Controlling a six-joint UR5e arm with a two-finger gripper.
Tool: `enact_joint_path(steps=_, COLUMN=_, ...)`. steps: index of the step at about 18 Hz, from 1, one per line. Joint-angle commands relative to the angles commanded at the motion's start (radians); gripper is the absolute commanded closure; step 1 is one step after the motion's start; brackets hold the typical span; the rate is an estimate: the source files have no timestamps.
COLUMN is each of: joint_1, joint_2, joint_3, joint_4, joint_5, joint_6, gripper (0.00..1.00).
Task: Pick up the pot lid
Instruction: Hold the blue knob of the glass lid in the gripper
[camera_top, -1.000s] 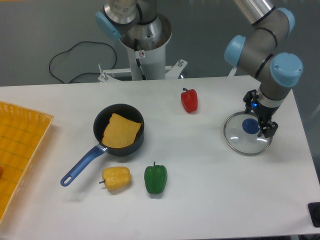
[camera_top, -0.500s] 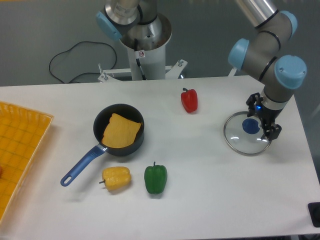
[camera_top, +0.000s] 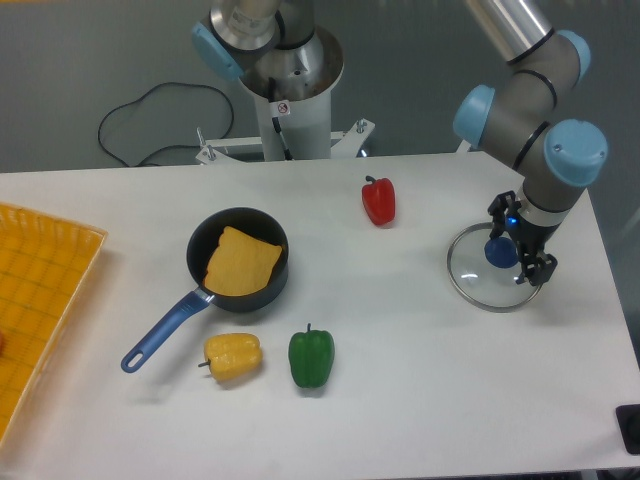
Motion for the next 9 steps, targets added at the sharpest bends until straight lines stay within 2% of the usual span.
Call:
enact_joint_path(steps=4, joint_1=0.0, joint_2=-0.005, joint_3=-0.003, joint_4=0.002, joint_5=0.002, joint_6=0.0, gripper=0.01)
enact_joint_path(steps=6, joint_1=0.0, joint_2=-0.005, joint_3=-0.003, joint_4=0.0, joint_5=0.003, joint_6=0.0, gripper=0.06)
enact_joint_path(steps=9, joint_1=-0.002, joint_2=-0.005, joint_3=-0.005, joint_4=0.0, joint_5=0.02, joint_6=0.0, gripper=0.08)
